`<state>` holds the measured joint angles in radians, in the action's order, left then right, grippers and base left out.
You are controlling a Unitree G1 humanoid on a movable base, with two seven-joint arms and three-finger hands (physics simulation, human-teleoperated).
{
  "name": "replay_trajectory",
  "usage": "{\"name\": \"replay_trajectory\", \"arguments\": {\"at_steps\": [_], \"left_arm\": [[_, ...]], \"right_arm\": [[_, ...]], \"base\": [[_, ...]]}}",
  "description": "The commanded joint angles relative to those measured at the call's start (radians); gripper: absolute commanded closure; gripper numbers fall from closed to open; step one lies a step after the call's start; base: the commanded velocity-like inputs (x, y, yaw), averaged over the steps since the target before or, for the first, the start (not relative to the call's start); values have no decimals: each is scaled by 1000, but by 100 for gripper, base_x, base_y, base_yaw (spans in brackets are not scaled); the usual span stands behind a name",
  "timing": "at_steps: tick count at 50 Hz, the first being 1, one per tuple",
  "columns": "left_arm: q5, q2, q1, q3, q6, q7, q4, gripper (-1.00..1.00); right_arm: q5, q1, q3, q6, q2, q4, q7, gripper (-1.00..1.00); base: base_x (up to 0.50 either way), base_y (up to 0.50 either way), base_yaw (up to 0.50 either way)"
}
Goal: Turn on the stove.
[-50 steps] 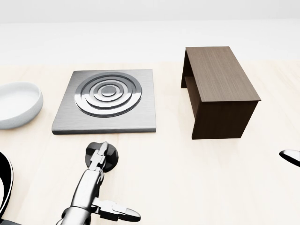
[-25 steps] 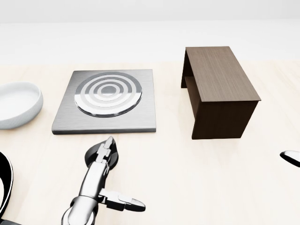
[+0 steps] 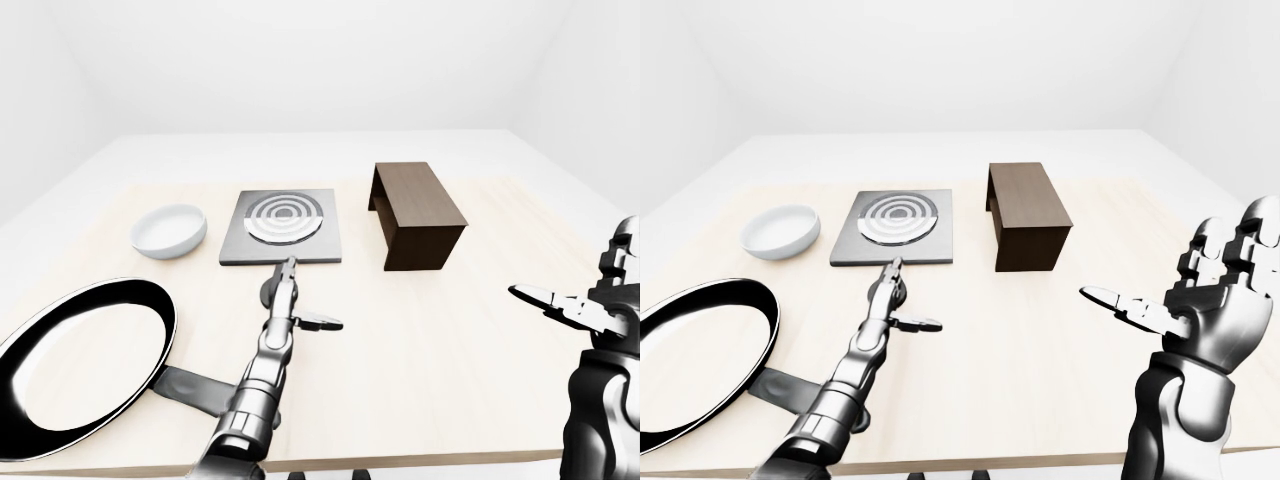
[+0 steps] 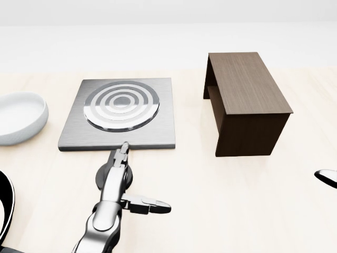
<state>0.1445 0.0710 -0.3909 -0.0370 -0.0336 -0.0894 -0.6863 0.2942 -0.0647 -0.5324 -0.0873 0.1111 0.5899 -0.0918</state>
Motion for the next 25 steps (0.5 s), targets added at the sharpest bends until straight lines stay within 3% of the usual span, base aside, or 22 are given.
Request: {"name": "replay_trajectory", "arguments": {"at_steps": [1, 7, 12, 16, 25], "left_arm": [[-14, -35, -119, 37, -47, -111, -197, -100], [-56, -40, -160, 57, -53, -133, -270, -100], [-119, -54, -222, 93, -54, -194, -361, -100], [-136, -58, -226, 87, -54, -191, -373, -100], [-174, -71, -253, 108, -54, -277, -406, -100]], "right_arm": [[-17, 6, 38, 0, -12, -67, 4, -100], [-17, 7, 39, 0, -12, -68, 5, -100], [-14, 8, 38, 0, -11, -60, 3, -100], [-16, 6, 39, 0, -13, -65, 5, -100], [-17, 5, 42, 0, -15, -63, 4, -100]], "base": [[0, 0, 0], [1, 0, 0], [1, 0, 0], [1, 0, 0], [1, 0, 0]]}}
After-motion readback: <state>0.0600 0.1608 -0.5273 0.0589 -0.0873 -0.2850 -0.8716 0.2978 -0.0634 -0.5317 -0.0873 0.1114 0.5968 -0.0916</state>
